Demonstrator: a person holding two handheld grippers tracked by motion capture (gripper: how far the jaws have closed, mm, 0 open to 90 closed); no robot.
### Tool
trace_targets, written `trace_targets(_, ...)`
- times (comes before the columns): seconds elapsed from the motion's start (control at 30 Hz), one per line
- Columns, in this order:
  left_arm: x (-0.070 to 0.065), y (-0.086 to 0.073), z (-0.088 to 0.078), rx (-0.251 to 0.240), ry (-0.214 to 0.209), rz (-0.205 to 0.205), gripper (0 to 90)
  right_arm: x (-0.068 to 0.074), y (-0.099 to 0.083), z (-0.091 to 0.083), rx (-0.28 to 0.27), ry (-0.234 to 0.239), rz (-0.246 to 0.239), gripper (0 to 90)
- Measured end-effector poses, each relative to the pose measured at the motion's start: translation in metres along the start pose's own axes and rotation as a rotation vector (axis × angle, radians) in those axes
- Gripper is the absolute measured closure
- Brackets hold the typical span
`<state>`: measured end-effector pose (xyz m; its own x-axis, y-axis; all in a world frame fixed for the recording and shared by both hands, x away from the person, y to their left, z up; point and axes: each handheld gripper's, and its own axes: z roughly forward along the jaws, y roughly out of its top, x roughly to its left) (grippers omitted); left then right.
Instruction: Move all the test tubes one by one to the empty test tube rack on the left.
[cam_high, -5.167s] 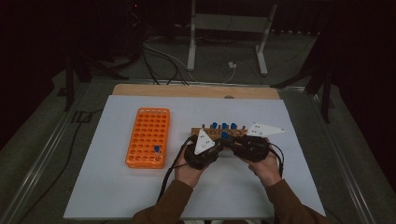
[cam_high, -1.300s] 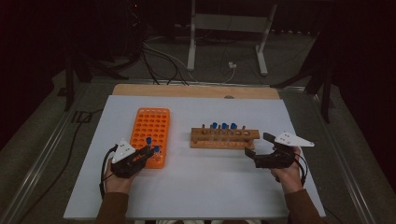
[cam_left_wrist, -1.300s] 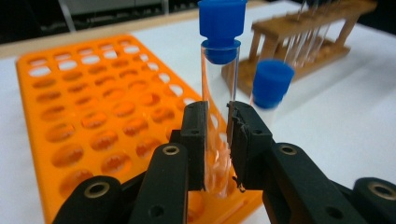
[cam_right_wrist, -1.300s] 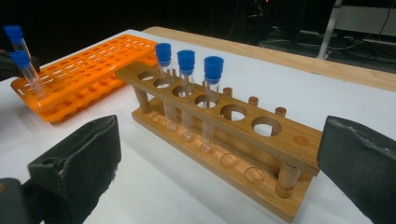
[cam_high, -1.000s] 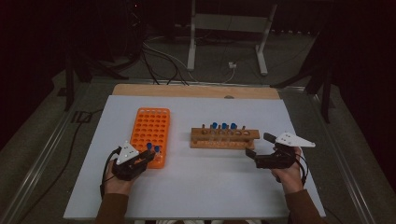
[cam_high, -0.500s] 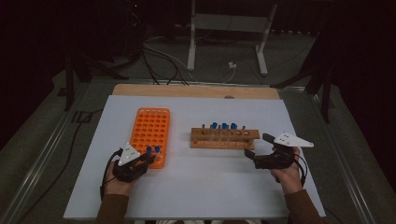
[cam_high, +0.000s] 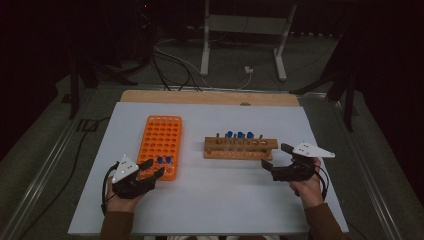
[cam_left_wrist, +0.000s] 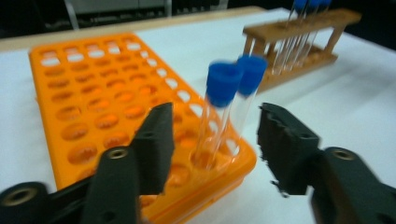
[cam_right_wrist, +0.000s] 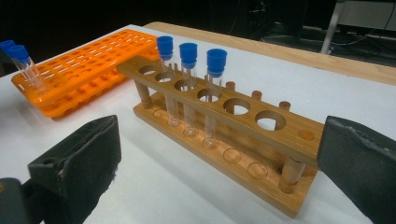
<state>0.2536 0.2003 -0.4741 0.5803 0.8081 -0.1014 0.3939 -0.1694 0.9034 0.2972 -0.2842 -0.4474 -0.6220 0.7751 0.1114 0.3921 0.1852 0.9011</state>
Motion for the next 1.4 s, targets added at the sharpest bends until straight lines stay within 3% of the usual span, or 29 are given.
trace_targets(0.13,-0.006,0.01,-0.005,-0.065,-0.002,-0.004,37.0,0.001,0.0,0.001,0.003,0.002,-0.002,0.0)
trace_targets(0.33,-0.018,0.028,0.0,-0.103,-0.005,0.013,24.6,0.001,0.001,0.001,0.001,0.0,-0.002,0.0)
trace_targets(0.6,-0.036,0.039,0.021,-0.095,-0.021,0.028,17.0,0.001,0.005,0.004,0.0,0.005,-0.01,0.0)
trace_targets(0.9,-0.056,0.044,0.044,-0.073,-0.07,0.03,10.9,0.0,0.014,0.007,-0.009,0.018,-0.001,0.0)
trace_targets(1.03,-0.066,0.046,0.056,-0.058,-0.085,0.029,1.0,0.001,0.02,0.013,-0.004,0.025,-0.004,0.0)
trace_targets(1.4,-0.087,0.037,0.072,-0.045,-0.135,0.067,3.3,-0.002,0.027,0.035,0.031,0.006,-0.004,3.2)
